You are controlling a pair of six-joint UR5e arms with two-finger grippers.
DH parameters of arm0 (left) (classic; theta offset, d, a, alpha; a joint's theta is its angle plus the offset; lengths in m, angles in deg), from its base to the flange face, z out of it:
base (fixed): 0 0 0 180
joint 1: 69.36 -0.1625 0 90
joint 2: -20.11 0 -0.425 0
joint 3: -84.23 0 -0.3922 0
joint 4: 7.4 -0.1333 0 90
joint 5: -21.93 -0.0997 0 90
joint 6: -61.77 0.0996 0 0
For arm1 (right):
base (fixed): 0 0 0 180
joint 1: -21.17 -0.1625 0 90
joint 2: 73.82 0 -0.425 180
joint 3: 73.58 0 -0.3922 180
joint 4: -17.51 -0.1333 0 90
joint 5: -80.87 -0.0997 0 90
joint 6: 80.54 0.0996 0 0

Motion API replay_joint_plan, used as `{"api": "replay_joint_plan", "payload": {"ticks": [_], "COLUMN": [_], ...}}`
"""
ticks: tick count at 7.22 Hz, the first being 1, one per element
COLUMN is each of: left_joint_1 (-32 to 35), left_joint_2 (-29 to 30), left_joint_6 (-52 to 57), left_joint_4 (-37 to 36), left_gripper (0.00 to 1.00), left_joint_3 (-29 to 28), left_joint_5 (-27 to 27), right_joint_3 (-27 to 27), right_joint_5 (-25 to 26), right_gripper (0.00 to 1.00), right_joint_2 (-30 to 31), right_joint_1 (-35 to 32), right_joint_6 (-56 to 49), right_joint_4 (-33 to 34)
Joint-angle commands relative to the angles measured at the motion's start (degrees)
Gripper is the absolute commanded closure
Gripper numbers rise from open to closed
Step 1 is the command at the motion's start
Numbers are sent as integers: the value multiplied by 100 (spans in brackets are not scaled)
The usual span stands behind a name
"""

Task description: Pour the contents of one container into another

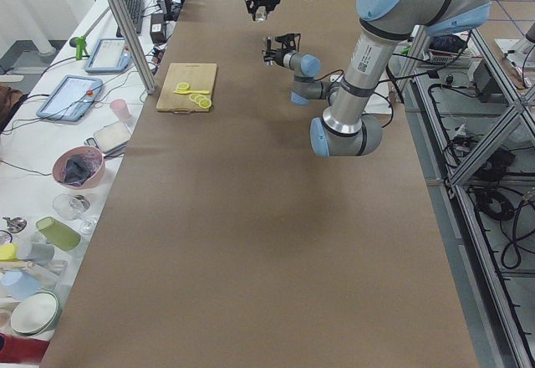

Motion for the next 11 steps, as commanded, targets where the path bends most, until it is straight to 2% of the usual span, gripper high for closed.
{"api": "replay_joint_plan", "payload": {"ticks": [1, 3, 5, 7, 9, 11], "left_joint_1": [28, 54, 186, 475, 747, 1099], "left_joint_2": [-8, -8, -34, -25, -51, -252], "left_joint_6": [85, 129, 138, 138, 182, 173], "left_joint_4": [2, 2, -16, -42, -86, -86], "left_gripper": [100, 100, 100, 100, 100, 100], "left_joint_3": [0, 0, 9, 131, 141, 202], "left_joint_5": [0, -148, -202, -185, -176, -123], "right_joint_3": [400, 717, 718, 649, 308, -437], "right_joint_5": [-743, -1569, -2430, -3064, -3574, -4145], "right_gripper": [100, 100, 100, 100, 100, 100], "right_joint_2": [551, 1358, 2044, 2791, 3276, 3462], "right_joint_1": [-693, -1387, -2038, -2548, -3041, -3428], "right_joint_6": [-44, -149, -561, -712, -800, -809], "right_joint_4": [-443, -1075, -1655, -2437, -3079, -3834]}}
